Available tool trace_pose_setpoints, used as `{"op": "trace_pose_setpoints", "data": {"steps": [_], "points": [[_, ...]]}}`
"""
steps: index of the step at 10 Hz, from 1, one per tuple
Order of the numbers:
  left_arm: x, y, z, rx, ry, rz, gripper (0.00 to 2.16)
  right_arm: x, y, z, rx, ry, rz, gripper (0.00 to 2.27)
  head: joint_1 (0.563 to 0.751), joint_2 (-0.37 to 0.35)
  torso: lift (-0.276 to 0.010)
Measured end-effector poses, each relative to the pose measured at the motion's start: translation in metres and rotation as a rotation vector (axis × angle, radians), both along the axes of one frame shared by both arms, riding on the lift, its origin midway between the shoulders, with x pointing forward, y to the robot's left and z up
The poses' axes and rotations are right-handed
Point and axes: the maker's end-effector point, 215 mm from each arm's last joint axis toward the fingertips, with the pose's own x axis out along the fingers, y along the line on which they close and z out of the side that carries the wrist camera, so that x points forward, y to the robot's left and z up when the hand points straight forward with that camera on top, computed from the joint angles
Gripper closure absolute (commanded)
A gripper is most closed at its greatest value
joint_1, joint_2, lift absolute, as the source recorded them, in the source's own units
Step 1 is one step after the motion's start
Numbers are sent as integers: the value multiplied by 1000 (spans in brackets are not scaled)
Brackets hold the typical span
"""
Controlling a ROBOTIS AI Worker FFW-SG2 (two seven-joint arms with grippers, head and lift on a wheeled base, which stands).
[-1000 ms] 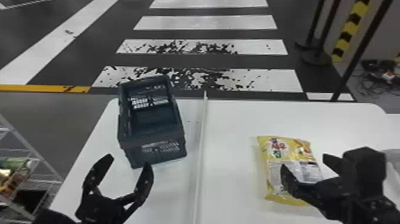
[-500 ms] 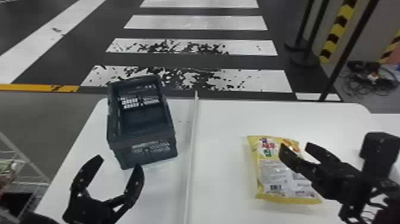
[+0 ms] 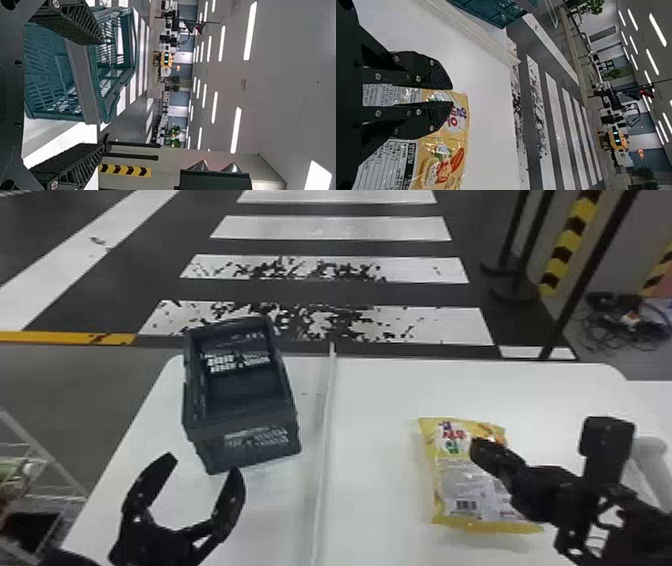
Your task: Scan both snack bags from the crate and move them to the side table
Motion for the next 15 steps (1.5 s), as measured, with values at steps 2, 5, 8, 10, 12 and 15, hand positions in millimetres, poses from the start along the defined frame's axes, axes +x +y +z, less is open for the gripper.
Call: {"op": "trace_pose_setpoints", "data": {"steps": [2, 5, 8, 10, 12, 15], "points": [[0, 1, -1, 0, 2, 2, 80, 11, -3, -23, -3, 16, -9, 2132, 695, 46, -99], [-1, 1, -3, 0, 6, 2, 80, 20, -10, -53, 7, 57, -16, 2132, 695, 36, -99], [0, 2, -5, 2, 8, 4, 80, 27, -17, -63, -3, 59, -28, 2132, 695, 29, -99], [0, 3, -5, 2, 10, 6, 80, 27, -29, -61, -10, 54, -36, 2132, 695, 17, -99], [0, 3, -6, 2, 10, 7, 80, 28, -46, -60, -31, 52, -47, 2132, 695, -7, -99], [0, 3, -6, 1, 10, 7, 80, 28, -68, -64, -62, 61, -45, 2132, 695, -35, -99]]}}
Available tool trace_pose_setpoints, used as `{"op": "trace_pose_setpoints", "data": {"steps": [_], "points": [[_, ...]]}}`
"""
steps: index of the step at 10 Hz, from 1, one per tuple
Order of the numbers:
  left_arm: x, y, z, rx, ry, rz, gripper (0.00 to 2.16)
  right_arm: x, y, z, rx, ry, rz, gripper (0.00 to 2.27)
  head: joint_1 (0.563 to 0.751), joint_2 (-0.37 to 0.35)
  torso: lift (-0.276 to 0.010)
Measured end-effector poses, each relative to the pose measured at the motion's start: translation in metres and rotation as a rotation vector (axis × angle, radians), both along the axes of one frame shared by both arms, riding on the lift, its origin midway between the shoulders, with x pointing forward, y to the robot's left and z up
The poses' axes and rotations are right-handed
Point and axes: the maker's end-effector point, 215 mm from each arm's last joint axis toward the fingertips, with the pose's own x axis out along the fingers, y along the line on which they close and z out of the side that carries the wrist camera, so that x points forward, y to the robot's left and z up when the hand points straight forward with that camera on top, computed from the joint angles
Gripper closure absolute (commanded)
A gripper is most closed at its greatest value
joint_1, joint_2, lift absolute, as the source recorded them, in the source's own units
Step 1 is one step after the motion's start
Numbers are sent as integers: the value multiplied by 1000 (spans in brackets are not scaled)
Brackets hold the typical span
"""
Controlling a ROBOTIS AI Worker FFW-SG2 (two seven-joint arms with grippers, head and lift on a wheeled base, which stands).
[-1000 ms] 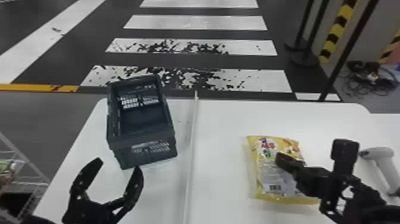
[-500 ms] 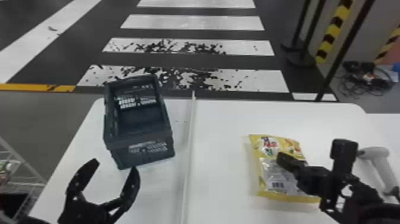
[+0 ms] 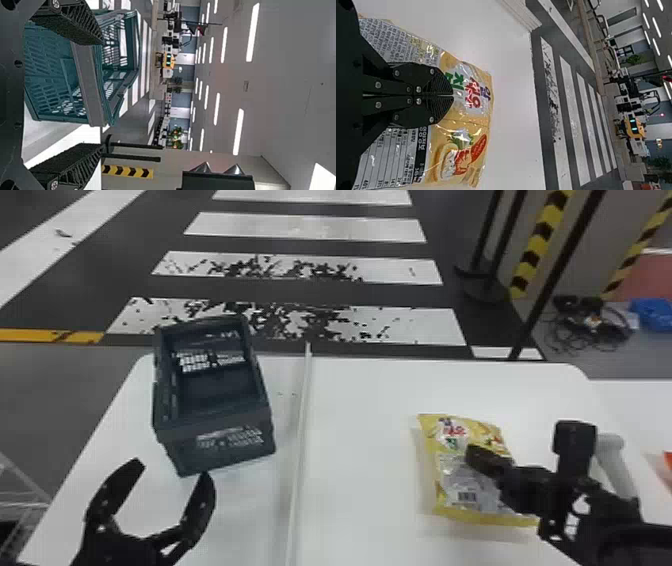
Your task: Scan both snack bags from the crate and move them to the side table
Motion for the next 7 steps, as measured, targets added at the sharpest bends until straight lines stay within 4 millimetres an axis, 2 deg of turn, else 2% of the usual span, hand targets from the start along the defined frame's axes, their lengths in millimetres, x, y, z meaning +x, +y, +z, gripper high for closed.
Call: {"op": "trace_pose_setpoints", "data": {"steps": [3, 7], "points": [[0, 0, -1, 0, 1, 0, 80, -1, -20, -8, -27, 18, -10, 2132, 695, -59, -99], [0, 0, -1, -1, 2, 1, 80, 3, -31, -10, -45, 21, -1, 2132, 695, -76, -99]]}}
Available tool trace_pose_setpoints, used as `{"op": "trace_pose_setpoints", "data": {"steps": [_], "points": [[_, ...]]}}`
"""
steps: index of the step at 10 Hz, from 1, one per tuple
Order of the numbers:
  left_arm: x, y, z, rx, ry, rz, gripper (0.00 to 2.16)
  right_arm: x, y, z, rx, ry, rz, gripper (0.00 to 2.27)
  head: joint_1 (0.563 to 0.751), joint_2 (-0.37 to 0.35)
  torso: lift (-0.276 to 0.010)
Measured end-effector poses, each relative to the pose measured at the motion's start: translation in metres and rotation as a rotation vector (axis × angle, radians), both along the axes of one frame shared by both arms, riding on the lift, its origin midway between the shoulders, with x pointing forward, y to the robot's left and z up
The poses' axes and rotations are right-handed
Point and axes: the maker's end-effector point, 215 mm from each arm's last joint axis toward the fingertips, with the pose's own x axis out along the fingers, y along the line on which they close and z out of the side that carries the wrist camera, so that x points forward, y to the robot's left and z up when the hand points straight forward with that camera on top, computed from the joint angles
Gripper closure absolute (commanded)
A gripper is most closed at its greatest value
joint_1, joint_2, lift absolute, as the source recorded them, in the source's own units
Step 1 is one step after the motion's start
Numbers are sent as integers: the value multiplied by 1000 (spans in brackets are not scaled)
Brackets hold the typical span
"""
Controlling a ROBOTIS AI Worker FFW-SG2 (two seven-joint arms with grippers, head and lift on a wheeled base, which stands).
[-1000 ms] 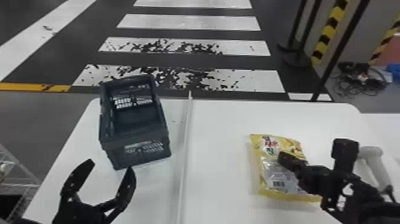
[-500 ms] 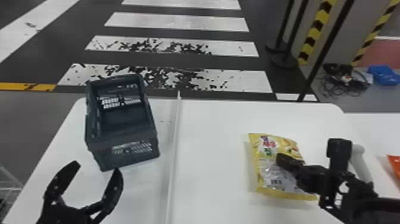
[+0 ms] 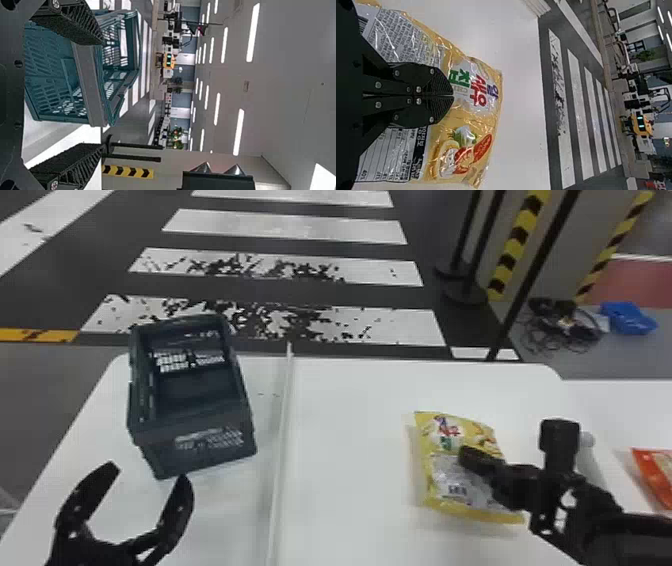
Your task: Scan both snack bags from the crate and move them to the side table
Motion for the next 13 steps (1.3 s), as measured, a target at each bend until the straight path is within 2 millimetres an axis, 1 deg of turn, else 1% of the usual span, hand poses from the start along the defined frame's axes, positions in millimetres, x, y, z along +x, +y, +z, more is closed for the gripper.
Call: {"op": "trace_pose_setpoints", "data": {"steps": [1, 2, 5, 6, 7, 9, 10, 12, 13], "points": [[0, 0, 0, -1, 0, 1, 80, -1, 3, 5, 7, -8, 6, 2132, 695, -75, -99], [0, 0, 0, -1, 0, 1, 80, -7, 10, 13, 15, -21, 20, 2132, 695, -67, -99], [1, 0, -1, -2, 1, 2, 80, -43, 55, 36, 79, -42, 111, 2132, 695, -19, -99], [1, 0, -2, -2, 4, 2, 80, -53, 71, 43, 107, -47, 146, 2132, 695, 7, -99], [2, -1, -3, -2, 5, 2, 80, -62, 84, 46, 124, -39, 174, 2132, 695, 29, -99], [2, -1, -3, -2, 6, 0, 80, -71, 102, 39, 127, -12, 205, 2132, 695, 57, -99], [1, -1, -3, -1, 6, -2, 80, -75, 106, 29, 122, 8, 213, 2132, 695, 61, -99], [1, -2, -3, 0, 6, -5, 80, -80, 105, 9, 110, 44, 212, 2132, 695, 63, -99], [1, -2, -3, 1, 6, -6, 80, -82, 102, 4, 108, 52, 208, 2132, 695, 59, -99]]}}
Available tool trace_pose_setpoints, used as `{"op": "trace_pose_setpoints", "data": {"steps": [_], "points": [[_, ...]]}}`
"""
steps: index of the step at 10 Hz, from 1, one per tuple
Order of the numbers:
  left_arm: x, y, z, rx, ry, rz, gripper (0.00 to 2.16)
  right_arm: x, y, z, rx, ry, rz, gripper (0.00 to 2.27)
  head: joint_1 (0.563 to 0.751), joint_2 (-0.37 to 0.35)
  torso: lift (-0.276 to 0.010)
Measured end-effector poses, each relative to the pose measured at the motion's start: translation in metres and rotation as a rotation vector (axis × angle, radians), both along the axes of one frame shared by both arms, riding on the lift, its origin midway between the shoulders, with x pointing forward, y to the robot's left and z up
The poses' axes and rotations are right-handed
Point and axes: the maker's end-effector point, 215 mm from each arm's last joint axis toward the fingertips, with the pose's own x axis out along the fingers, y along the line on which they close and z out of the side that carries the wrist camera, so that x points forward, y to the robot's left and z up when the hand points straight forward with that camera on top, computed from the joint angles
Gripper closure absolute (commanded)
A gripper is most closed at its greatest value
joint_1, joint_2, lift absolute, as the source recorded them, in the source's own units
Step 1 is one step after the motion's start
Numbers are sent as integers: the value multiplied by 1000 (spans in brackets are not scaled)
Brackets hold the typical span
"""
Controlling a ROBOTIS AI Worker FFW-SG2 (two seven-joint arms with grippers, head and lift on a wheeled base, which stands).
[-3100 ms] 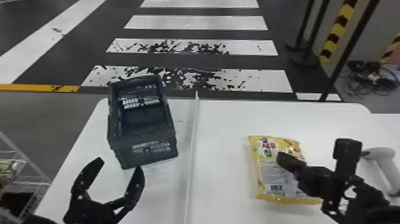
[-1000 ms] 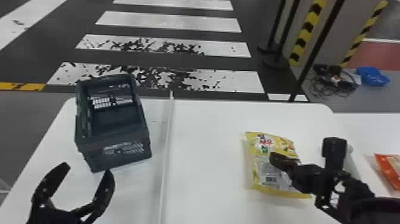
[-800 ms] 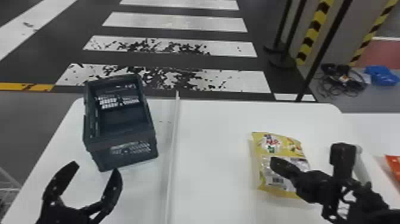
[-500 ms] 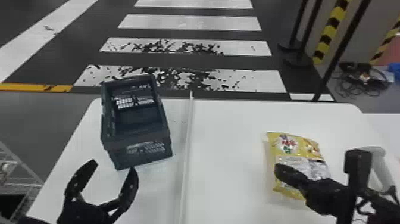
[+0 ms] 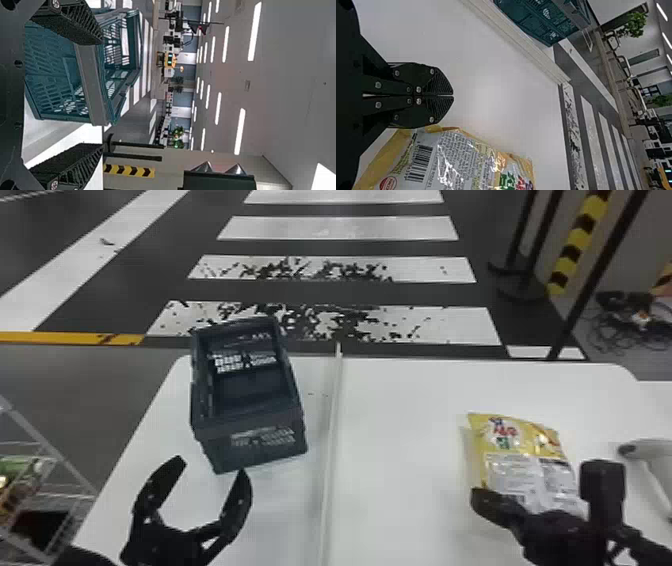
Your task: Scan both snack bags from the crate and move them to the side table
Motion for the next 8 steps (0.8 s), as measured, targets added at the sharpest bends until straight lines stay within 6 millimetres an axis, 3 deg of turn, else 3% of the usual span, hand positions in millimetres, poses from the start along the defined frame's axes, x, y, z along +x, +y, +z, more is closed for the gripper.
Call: {"op": "trace_pose_setpoints", "data": {"steps": [6, 8], "points": [[0, -1, 0, 0, 0, -3, 80, -7, -17, -15, -10, 32, -21, 2132, 695, 34, -99], [0, -1, 0, -1, 1, -2, 80, -11, -9, -2, 27, 18, -4, 2132, 695, 42, -99]]}}
